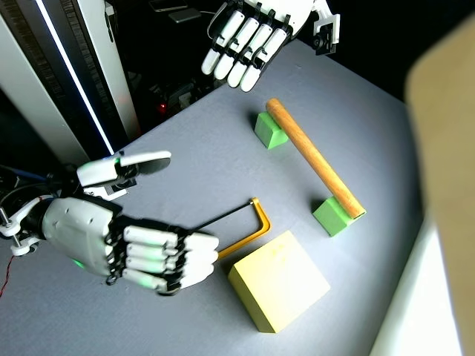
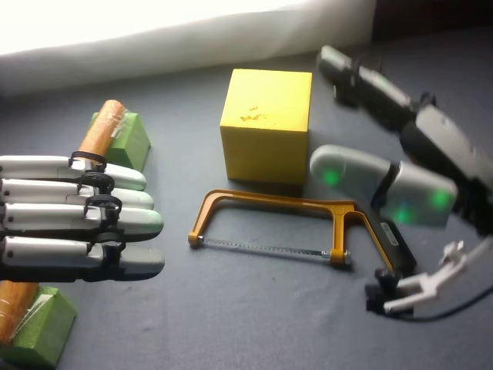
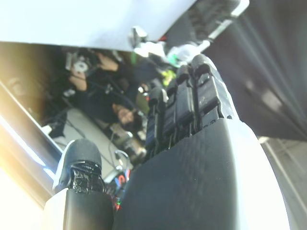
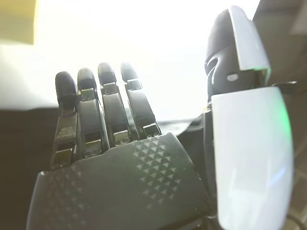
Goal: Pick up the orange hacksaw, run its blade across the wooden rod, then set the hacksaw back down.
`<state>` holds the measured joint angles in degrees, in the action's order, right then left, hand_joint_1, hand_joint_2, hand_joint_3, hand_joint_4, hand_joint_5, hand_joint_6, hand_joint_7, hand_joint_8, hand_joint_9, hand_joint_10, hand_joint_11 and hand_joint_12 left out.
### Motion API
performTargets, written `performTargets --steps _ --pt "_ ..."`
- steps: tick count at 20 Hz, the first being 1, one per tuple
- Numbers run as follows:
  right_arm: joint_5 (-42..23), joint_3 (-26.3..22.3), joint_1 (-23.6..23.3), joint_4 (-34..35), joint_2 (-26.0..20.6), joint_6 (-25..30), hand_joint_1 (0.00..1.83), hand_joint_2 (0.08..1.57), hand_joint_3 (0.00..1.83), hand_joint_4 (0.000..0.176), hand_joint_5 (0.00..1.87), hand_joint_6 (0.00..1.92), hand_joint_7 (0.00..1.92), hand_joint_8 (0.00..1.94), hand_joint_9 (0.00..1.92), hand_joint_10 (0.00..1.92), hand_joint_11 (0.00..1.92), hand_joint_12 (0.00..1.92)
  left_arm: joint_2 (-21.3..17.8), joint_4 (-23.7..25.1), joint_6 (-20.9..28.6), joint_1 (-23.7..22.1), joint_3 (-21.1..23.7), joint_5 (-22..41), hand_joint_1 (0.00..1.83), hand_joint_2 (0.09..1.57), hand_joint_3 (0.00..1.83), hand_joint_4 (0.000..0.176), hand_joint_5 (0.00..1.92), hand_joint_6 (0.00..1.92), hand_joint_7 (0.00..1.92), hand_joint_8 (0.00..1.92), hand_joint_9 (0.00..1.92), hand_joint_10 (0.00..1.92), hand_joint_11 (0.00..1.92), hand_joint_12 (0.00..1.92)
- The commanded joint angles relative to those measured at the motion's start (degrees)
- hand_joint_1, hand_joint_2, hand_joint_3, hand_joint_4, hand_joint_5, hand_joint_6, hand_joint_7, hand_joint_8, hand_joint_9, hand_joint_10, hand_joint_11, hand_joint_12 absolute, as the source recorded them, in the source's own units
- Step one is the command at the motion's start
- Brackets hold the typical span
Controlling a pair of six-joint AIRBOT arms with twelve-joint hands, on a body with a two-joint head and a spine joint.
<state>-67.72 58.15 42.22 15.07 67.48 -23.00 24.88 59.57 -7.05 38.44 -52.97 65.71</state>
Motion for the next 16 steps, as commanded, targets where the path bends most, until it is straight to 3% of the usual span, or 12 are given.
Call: performTargets --steps 1,5,7,10,11,12,13,14,15,16 --pt "-1.62 -0.99 -1.89 -4.41 -1.59 -0.38 0.26 0.95 0.00 0.000 0.01 0.00 0.01 0.00 0.01 0.00 0.00 0.41 -0.01 -4.40 0.05 -0.37 -0.28 5.36 0.21 1.27 0.00 0.000 0.18 0.00 0.09 0.00 0.08 0.00 0.00 0.17" --pt "10.31 -3.86 -8.86 -17.58 -7.64 -0.81 0.33 0.98 0.00 0.000 0.14 0.01 0.14 0.01 0.11 0.01 0.00 0.64 0.02 -4.40 0.05 -0.25 -1.15 5.90 0.19 1.28 0.00 0.000 0.16 0.00 0.05 0.00 0.04 0.00 0.00 0.11" --pt "14.00 -4.05 -12.55 -28.15 -9.99 0.28 0.34 1.01 0.00 0.000 0.28 0.01 0.25 0.00 0.22 0.01 0.00 0.82 0.16 -4.40 0.13 -0.25 -1.66 6.22 0.17 1.28 0.00 0.000 0.17 0.00 0.09 0.01 0.07 0.01 0.00 0.13" --pt "14.54 -4.40 -14.64 -39.39 -12.75 1.88 0.34 1.07 0.00 0.000 0.56 0.02 0.54 0.01 0.54 0.03 0.24 0.99 0.22 -4.40 0.15 -0.23 -1.99 6.38 0.19 1.27 0.00 0.000 0.20 0.00 0.14 0.00 0.14 0.01 0.00 0.34" --pt "13.45 -4.39 -14.94 -42.83 -13.84 1.51 0.36 1.09 0.00 0.000 0.76 0.04 0.77 0.04 0.76 0.08 0.39 1.20 0.23 -4.40 0.15 -0.20 -2.07 6.39 0.21 1.26 0.00 0.000 0.27 0.00 0.28 0.00 0.32 0.01 0.00 0.78" --pt "12.44 -4.32 -15.04 -45.66 -14.93 1.39 0.36 1.09 0.00 0.000 0.76 0.04 0.77 0.04 0.76 0.08 0.39 1.20 0.29 -4.40 0.15 -0.20 -2.15 6.49 0.21 1.26 0.00 0.000 0.27 0.00 0.28 0.00 0.32 0.01 0.00 0.78" --pt "11.41 -4.15 -15.19 -48.00 -15.81 0.86 0.43 1.09 0.00 0.000 0.98 0.04 1.01 0.11 0.92 0.39 0.55 1.37 0.28 -4.40 0.15 -0.19 -2.25 6.77 0.24 1.26 0.00 0.000 0.40 0.01 0.45 0.02 0.52 0.06 0.10 0.95" --pt "10.00 -3.82 -15.38 -50.40 -16.55 0.36 0.43 1.10 0.00 0.000 1.08 0.05 1.12 0.20 0.91 0.76 0.63 1.50 0.28 -4.48 0.16 -0.19 -2.39 7.10 0.25 1.26 0.00 0.000 0.48 0.01 0.56 0.02 0.64 0.08 0.17 1.04" --pt "8.84 -3.30 -16.20 -54.16 -17.20 0.60 0.43 1.12 0.00 0.000 1.15 0.22 1.09 0.69 0.91 1.14 0.71 1.63 0.29 -4.48 0.26 -0.07 -2.73 7.16 0.27 1.27 0.00 0.000 0.63 0.02 0.73 0.04 0.79 0.14 0.31 1.13" --pt "8.10 -2.99 -16.62 -56.27 -17.59 0.89 0.43 1.13 0.00 0.000 1.07 0.60 1.04 1.08 0.94 1.35 0.82 1.68 0.29 -4.48 0.26 0.10 -2.97 7.16 0.28 1.28 0.00 0.000 0.72 0.02 0.84 0.04 0.88 0.21 0.41 1.18"
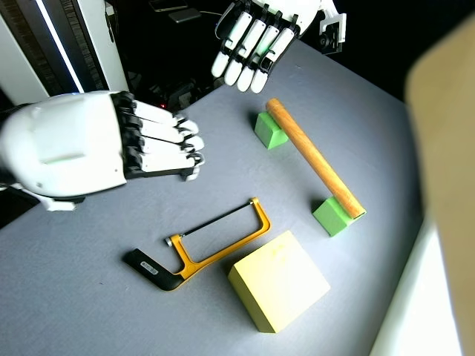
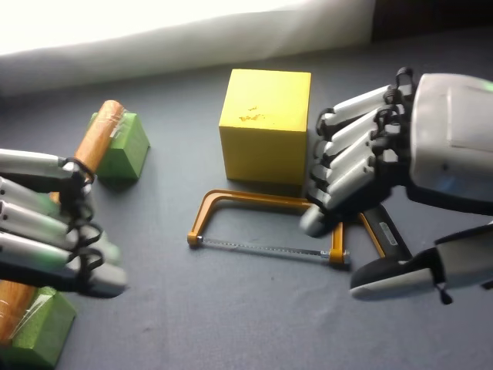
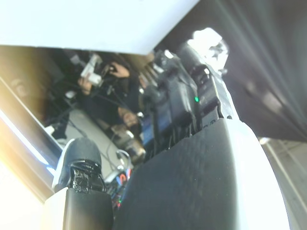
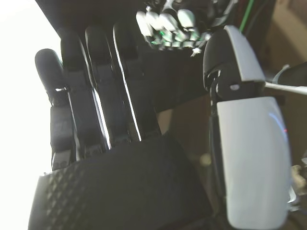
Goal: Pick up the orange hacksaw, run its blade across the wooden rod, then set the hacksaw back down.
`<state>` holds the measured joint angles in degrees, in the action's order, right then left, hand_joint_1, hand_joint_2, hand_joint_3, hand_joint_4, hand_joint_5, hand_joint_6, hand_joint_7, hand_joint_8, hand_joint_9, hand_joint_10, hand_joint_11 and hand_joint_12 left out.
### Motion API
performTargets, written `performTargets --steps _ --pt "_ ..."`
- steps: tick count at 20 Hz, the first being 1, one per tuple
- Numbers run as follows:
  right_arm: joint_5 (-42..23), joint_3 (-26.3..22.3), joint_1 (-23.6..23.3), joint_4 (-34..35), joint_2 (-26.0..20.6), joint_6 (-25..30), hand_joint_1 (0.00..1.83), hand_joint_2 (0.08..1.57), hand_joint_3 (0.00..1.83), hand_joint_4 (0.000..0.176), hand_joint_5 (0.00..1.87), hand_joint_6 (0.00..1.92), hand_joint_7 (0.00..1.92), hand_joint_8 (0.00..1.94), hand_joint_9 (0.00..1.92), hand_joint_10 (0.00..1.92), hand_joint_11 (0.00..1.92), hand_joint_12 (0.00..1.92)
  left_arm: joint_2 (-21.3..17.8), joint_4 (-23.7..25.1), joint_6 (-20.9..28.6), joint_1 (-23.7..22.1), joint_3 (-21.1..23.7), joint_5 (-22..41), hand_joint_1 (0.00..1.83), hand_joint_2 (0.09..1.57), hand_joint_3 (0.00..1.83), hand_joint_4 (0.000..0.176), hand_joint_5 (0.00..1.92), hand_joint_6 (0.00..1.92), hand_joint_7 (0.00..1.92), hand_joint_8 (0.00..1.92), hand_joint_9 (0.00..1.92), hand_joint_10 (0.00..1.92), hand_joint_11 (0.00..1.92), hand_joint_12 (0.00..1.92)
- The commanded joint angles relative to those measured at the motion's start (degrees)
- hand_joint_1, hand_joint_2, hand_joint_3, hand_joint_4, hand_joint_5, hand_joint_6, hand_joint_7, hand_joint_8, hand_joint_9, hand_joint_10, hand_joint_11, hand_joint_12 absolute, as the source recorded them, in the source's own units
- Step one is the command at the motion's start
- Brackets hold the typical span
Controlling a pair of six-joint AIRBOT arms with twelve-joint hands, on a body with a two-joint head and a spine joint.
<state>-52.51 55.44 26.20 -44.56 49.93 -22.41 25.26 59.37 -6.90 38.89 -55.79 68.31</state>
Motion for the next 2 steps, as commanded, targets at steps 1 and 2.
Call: performTargets --steps 1,2 --pt "-8.16 0.11 -1.18 1.24 -0.54 0.84 0.42 1.14 0.00 0.000 0.93 1.08 1.01 1.37 1.00 1.53 0.93 1.77 -0.05 -4.28 0.11 -0.27 -0.45 4.57 0.26 1.30 0.00 0.000 0.85 0.03 0.96 0.05 0.92 0.43 0.55 1.29" --pt "-9.41 0.36 -1.70 -0.70 -1.16 1.20 0.41 1.16 0.00 0.000 0.83 1.47 0.98 1.77 1.03 1.84 1.05 1.89 0.05 -4.28 0.11 -0.37 -0.64 4.59 0.28 1.32 0.00 0.000 0.90 0.23 1.01 0.25 0.87 0.82 0.66 1.38"
